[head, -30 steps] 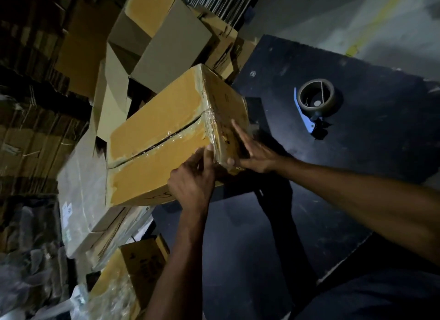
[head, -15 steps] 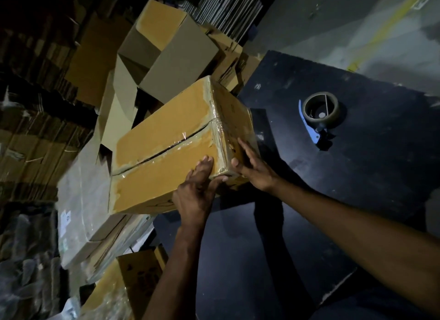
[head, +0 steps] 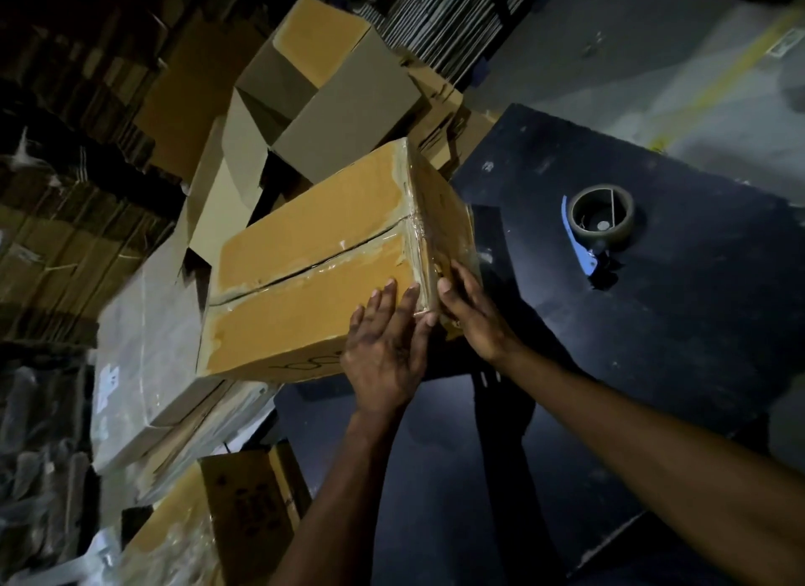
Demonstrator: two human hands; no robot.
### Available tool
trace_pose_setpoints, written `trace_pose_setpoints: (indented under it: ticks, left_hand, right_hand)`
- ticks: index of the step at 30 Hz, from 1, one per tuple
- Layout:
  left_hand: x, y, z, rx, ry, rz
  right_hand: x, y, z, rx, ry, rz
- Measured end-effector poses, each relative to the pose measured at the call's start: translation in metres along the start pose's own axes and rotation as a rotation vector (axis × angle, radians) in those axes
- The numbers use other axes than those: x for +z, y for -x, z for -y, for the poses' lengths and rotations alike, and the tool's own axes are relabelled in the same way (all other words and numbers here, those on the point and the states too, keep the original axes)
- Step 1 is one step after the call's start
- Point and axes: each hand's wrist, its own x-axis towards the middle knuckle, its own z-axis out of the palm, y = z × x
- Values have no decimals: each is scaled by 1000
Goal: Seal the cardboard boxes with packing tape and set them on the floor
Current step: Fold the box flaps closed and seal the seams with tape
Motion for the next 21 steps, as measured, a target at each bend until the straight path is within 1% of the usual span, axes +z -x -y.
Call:
trace_pose_setpoints:
  ticks: [3,6,8,11,13,16,18,21]
  left_hand:
    - [10,4,-3,2,-34,-14]
    - [16,6,-6,-60,-11,-42]
    - [13,5,-17,-97,3,-43]
    - [9,-11,-32,-119,70,0]
    - [8,-30,-36,-171,114,29]
    - [13,-54,-39,-276,139,95]
    - [19,-58,-42,-329,64,157]
    - [24,-56,-45,-336,2,140]
  right_hand:
    - [10,-2,2,-33,231,-27]
    - [12,1,-4,-91,313,-89]
    - [7,0,1,-142,396,-100]
    - [4,-19,29,-302,463,-54]
    - [7,-37,43,-370,475,8]
    - [9,-57,38,-454,508,95]
    - [3,-61,30,-475,556,125]
    - [-9,-56,35,-431,619,145]
